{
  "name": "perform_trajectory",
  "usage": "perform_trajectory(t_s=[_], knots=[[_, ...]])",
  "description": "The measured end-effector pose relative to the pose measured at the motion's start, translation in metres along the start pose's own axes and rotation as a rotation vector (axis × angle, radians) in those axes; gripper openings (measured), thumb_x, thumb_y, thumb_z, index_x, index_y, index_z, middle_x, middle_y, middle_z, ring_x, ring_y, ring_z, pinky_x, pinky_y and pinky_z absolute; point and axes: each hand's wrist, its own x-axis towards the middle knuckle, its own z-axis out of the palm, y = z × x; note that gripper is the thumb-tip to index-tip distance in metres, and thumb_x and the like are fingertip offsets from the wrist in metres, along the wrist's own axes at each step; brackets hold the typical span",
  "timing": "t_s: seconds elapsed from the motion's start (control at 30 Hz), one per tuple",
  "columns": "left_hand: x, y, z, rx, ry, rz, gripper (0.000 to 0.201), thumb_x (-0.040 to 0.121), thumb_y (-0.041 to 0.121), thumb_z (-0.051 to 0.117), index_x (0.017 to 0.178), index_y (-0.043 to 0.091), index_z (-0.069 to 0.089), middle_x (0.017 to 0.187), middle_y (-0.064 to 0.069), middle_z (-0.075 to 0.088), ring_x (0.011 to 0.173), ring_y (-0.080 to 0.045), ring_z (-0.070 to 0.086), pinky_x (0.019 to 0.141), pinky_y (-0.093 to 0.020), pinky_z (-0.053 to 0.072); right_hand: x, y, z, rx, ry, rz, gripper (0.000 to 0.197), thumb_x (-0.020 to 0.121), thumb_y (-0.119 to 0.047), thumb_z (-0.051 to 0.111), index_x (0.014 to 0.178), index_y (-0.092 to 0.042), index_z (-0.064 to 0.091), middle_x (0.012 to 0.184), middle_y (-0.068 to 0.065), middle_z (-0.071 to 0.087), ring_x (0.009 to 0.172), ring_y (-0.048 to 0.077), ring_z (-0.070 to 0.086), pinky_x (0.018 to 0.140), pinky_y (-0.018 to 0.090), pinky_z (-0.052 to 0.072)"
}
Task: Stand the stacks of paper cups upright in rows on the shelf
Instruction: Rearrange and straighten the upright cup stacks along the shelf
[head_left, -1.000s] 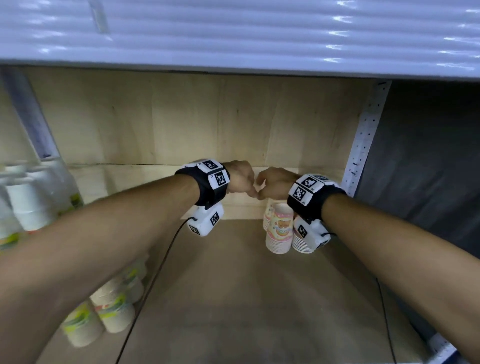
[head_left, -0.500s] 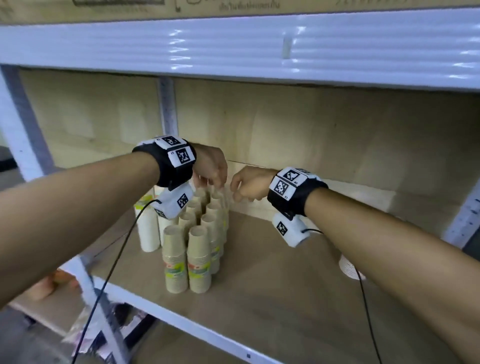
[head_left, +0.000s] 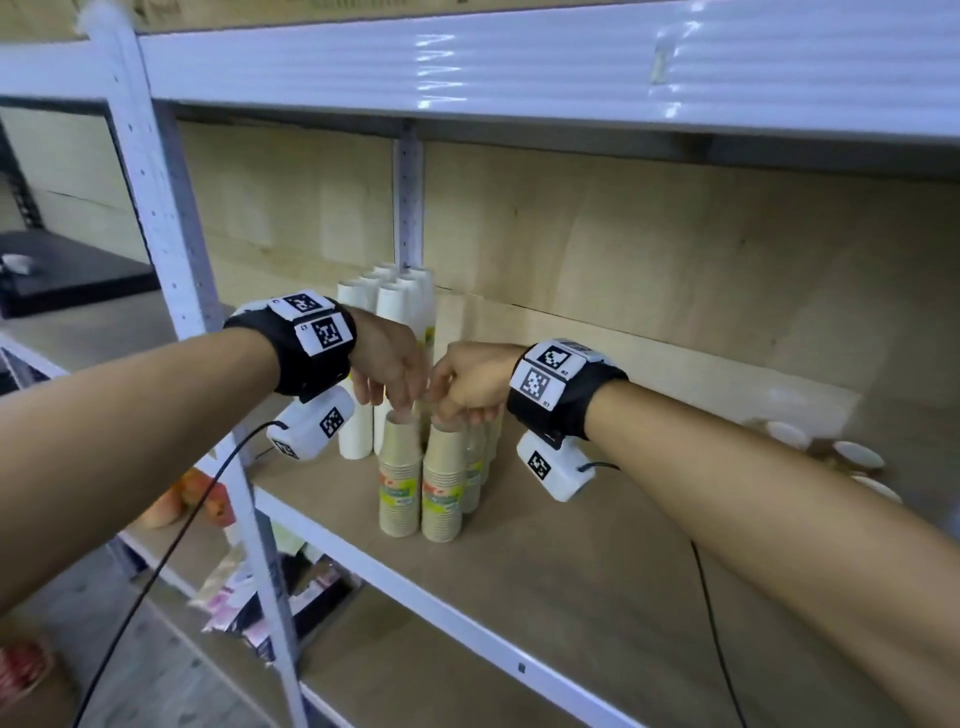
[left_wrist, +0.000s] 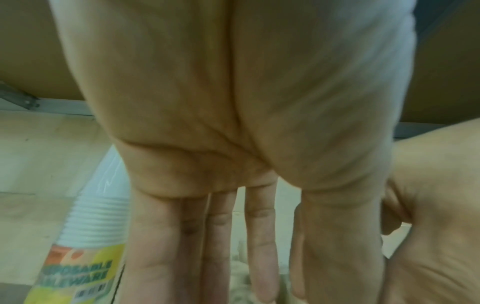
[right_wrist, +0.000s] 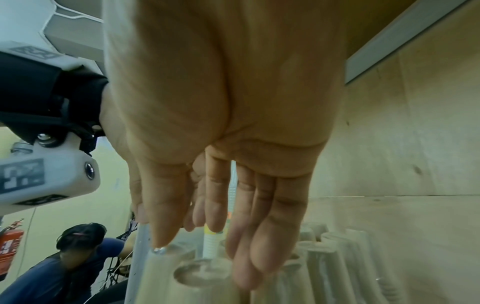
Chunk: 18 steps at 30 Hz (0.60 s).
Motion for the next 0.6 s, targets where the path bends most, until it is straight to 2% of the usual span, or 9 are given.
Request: perform_trajectory(t_s=[0.07, 0.17, 0.27, 0.37, 0.4, 0.5, 0.6], knots=[[0.000, 0.000, 0.008, -0.007, -0.008, -0.004, 0.039, 0.077, 0.020, 0.081, 0.113, 0.016, 0.067, 0.106, -0.013, 0.071, 0.082, -0.020, 0.069, 0.071, -0.028, 0.060, -0.002, -0.004, 0.005, -0.036, 0.015, -0.004, 0.022, 0.078, -0.022, 0.078, 0.096, -0.011, 0.069, 0.063, 0.000, 0.065, 0.054, 0.013, 0.061, 0.053, 0.024, 0.051], [0.000, 0.001, 0.018, -0.030, -0.014, -0.002, 0.044, 0.077, 0.021, 0.081, 0.117, 0.014, 0.064, 0.109, -0.015, 0.070, 0.088, -0.024, 0.071, 0.077, -0.033, 0.061, -0.006, -0.008, 0.012, -0.113, 0.054, -0.023, 0.020, 0.082, -0.023, 0.076, 0.098, -0.013, 0.068, 0.066, -0.004, 0.060, 0.054, 0.007, 0.055, 0.046, 0.020, 0.043], [0.000, 0.000, 0.028, -0.035, -0.008, -0.004, 0.049, 0.077, 0.023, 0.082, 0.121, 0.016, 0.061, 0.109, -0.015, 0.069, 0.091, -0.027, 0.072, 0.078, -0.037, 0.062, -0.009, -0.012, 0.019, -0.195, 0.088, -0.034, 0.022, 0.083, -0.022, 0.074, 0.101, -0.011, 0.069, 0.082, 0.001, 0.061, 0.071, 0.015, 0.058, 0.048, 0.021, 0.040], [0.000, -0.003, 0.035, -0.028, 0.016, -0.009, 0.048, 0.075, 0.023, 0.082, 0.119, 0.020, 0.062, 0.108, -0.016, 0.069, 0.086, -0.027, 0.074, 0.077, -0.039, 0.062, -0.011, -0.014, 0.023, -0.214, 0.104, -0.029, 0.029, 0.082, -0.022, 0.075, 0.107, -0.008, 0.070, 0.096, 0.007, 0.065, 0.086, 0.020, 0.060, 0.059, 0.023, 0.045], [-0.001, -0.004, 0.036, -0.022, 0.023, -0.009, 0.046, 0.074, 0.023, 0.082, 0.116, 0.022, 0.063, 0.107, -0.016, 0.070, 0.084, -0.027, 0.074, 0.076, -0.040, 0.062, -0.012, -0.015, 0.024, -0.213, 0.110, -0.030, 0.029, 0.082, -0.021, 0.076, 0.107, -0.008, 0.070, 0.098, 0.007, 0.066, 0.087, 0.020, 0.061, 0.061, 0.024, 0.046], [-0.004, -0.004, 0.037, -0.011, 0.040, -0.005, 0.038, 0.075, 0.022, 0.080, 0.110, 0.025, 0.063, 0.103, -0.015, 0.071, 0.079, -0.025, 0.075, 0.074, -0.039, 0.063, -0.012, -0.015, 0.027, -0.206, 0.124, -0.034, 0.026, 0.082, -0.019, 0.076, 0.105, -0.008, 0.071, 0.098, 0.008, 0.066, 0.084, 0.020, 0.061, 0.054, 0.024, 0.046], [-0.006, -0.005, 0.039, 0.006, 0.056, -0.005, 0.034, 0.076, 0.023, 0.079, 0.107, 0.027, 0.065, 0.101, -0.011, 0.073, 0.076, -0.022, 0.075, 0.073, -0.036, 0.063, -0.013, -0.016, 0.029, -0.211, 0.120, -0.042, 0.024, 0.083, -0.019, 0.075, 0.104, -0.008, 0.071, 0.099, 0.009, 0.066, 0.083, 0.020, 0.061, 0.054, 0.022, 0.046]])
